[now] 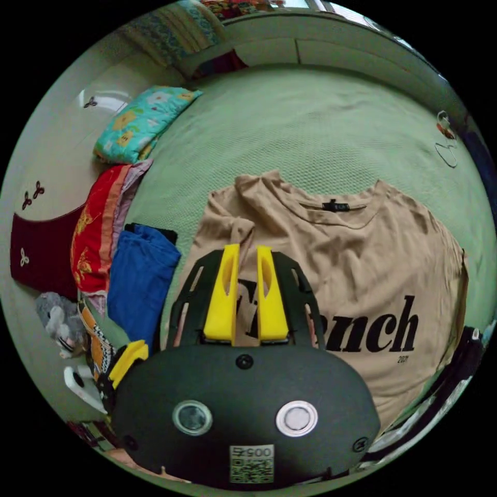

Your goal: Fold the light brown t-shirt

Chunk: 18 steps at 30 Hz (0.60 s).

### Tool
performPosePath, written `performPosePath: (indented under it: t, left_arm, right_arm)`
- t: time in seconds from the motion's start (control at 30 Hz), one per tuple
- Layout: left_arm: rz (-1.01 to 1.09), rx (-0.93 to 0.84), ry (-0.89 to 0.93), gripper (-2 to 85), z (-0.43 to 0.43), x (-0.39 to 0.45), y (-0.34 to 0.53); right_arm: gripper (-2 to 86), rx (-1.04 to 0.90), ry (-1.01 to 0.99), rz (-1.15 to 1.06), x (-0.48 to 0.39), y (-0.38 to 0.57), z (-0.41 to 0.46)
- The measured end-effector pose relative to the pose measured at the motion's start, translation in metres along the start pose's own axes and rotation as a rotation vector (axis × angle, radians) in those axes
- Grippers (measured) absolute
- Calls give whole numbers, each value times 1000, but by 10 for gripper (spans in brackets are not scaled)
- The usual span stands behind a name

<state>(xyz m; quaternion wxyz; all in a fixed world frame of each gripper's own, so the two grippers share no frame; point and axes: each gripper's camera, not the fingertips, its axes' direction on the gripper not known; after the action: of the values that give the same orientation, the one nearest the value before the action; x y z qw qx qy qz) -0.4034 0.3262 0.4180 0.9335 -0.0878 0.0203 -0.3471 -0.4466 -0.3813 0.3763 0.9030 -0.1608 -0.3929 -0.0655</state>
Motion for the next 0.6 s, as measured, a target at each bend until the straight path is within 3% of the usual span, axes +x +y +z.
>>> performPosePath:
  t: [0.23, 0.37, 0.6]
  left_arm:
    - [-14, -24, 11, 54, 22, 10, -10]
    - [-18, -42, -36, 53, 29, 12, -14]
    - [-55, -109, -79, 28, 45, 7, -17]
  right_arm:
    - [-1, -50, -182, -351, -75, 61, -7]
    - [0, -91, -91, -482, -107, 102, 15]
    - [5, -127, -12, -487, -93, 143, 6]
